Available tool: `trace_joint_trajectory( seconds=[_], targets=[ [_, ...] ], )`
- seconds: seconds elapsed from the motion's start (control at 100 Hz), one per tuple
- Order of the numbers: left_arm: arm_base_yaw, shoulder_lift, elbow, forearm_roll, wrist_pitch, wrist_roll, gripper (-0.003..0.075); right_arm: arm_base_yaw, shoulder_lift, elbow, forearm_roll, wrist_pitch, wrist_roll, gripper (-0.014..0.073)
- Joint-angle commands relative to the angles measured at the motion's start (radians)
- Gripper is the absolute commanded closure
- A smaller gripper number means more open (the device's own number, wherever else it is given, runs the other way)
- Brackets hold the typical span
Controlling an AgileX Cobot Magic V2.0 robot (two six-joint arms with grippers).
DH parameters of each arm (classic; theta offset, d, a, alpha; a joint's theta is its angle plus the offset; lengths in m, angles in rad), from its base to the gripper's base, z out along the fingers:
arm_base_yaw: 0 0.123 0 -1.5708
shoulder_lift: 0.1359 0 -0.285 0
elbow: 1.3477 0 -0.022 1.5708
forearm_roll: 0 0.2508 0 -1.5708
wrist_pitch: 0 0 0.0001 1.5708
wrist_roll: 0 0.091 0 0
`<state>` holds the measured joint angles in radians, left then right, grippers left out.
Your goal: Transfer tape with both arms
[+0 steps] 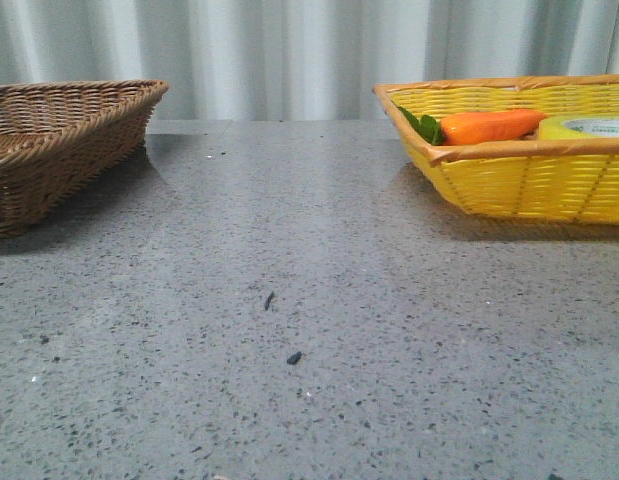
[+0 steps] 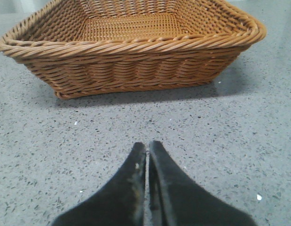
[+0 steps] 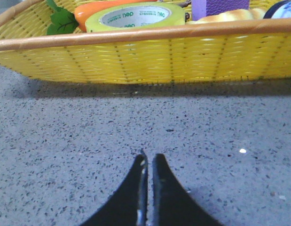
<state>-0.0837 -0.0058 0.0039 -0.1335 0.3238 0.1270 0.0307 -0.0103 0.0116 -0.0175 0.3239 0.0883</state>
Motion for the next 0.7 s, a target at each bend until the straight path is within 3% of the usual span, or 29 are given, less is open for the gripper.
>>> trace_joint_trajectory(
  seconds=[0.0, 0.26, 0.43, 0.55, 0.69],
  targets=[
    [0.002, -0.027, 0.009, -0.014, -0.070, -0.009, 0.0741, -0.005, -0.018, 0.022, 0.001, -0.013, -0.003, 0.0658],
    [0.002, -0.027, 0.009, -0.014, -0.074, -0.009, 0.0741, -0.005, -0.018, 0.022, 0.001, -0.028, -0.003, 0.0658],
    [0.002, -0.027, 0.009, -0.020, -0.100, -0.009, 0.0741, -0.005, -0.018, 0.022, 0.001, -0.116, -0.003, 0.0658],
    [0.002, -0.027, 0.009, -0.123, -0.133, -0.009, 0.0741, -0.005, -0.018, 0.022, 0.001, -0.237, -0.003, 0.0658],
    [0.002, -0.027, 0.009, -0.422, -0.212, -0.009, 0.0741, -0.005, -0.018, 0.022, 0.003, -0.363, -0.003, 0.0658]
  ],
)
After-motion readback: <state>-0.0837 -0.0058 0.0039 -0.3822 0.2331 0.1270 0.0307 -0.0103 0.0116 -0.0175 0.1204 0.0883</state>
